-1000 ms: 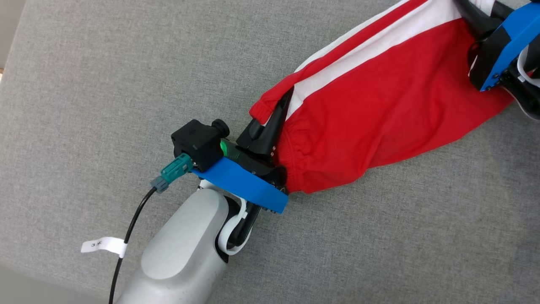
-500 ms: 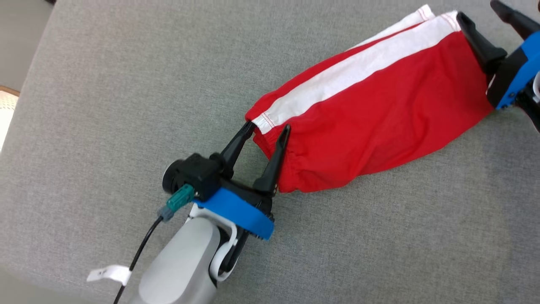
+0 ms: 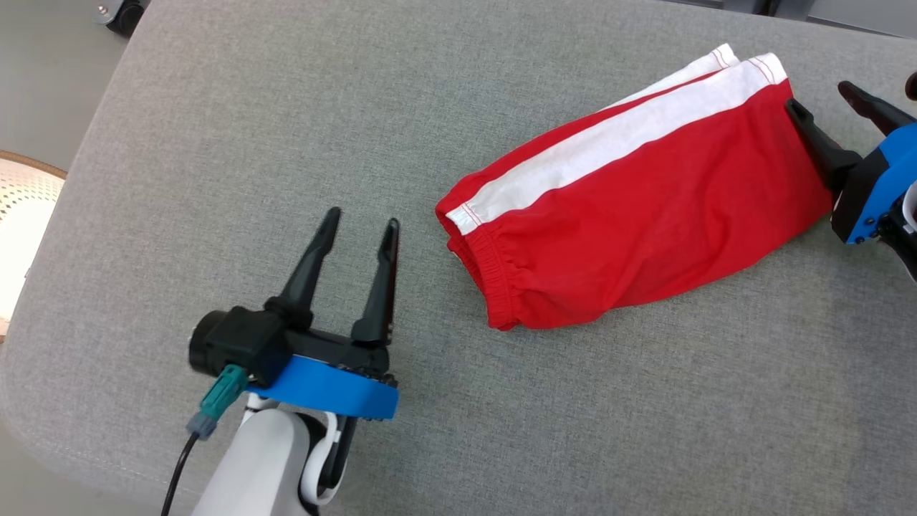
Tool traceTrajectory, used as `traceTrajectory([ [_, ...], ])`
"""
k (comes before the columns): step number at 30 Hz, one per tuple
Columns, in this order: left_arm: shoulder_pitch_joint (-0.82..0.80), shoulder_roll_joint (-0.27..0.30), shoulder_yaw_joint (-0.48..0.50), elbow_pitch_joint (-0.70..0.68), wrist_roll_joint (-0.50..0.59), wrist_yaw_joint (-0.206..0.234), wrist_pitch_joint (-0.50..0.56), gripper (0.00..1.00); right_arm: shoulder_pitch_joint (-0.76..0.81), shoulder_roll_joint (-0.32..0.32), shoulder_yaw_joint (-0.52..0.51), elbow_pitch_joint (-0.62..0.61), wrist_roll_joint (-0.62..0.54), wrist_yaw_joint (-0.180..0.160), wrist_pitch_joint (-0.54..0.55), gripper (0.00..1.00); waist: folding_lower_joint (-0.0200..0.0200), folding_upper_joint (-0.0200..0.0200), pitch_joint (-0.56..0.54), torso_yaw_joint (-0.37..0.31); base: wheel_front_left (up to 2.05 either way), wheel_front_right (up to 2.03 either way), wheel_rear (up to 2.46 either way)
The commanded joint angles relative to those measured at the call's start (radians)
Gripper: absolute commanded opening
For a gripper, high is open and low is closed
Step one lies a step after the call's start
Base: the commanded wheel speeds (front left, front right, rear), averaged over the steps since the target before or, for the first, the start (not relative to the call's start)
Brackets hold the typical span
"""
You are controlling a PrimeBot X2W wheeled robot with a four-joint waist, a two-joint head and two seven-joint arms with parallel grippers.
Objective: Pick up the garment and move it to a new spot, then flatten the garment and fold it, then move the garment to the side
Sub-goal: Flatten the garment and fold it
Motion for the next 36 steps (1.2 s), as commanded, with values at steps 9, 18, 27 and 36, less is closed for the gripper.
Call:
traceTrajectory([
  [9,0.083,-0.032,0.179,-0.144,0.109,0.059,-0.004,1.0,0.016,-0.004,0.038,0.032,0.011,0.0,0.014,1.0,0.0001,0.0,0.0,0.011,0.0,0.0,0.0],
  [18,0.134,-0.037,0.281,-0.235,0.125,0.154,-0.003,1.0,0.002,-0.003,0.059,0.055,0.005,0.0,0.069,1.0,0.0001,0.0,0.014,0.019,0.0,0.0,0.0],
  [27,0.142,-0.037,0.275,-0.242,0.117,0.181,-0.003,1.0,0.017,0.003,0.07,0.032,0.026,0.0,0.163,0.53,0.0001,0.0,0.018,0.023,0.0,0.0,0.0],
  [36,0.125,-0.037,0.263,-0.231,0.13,0.174,-0.003,1.0,0.026,0.006,0.071,-0.015,0.077,0.0,0.17,0.0,0.0001,0.0,-0.004,-0.013,0.0,0.0,0.0],
])
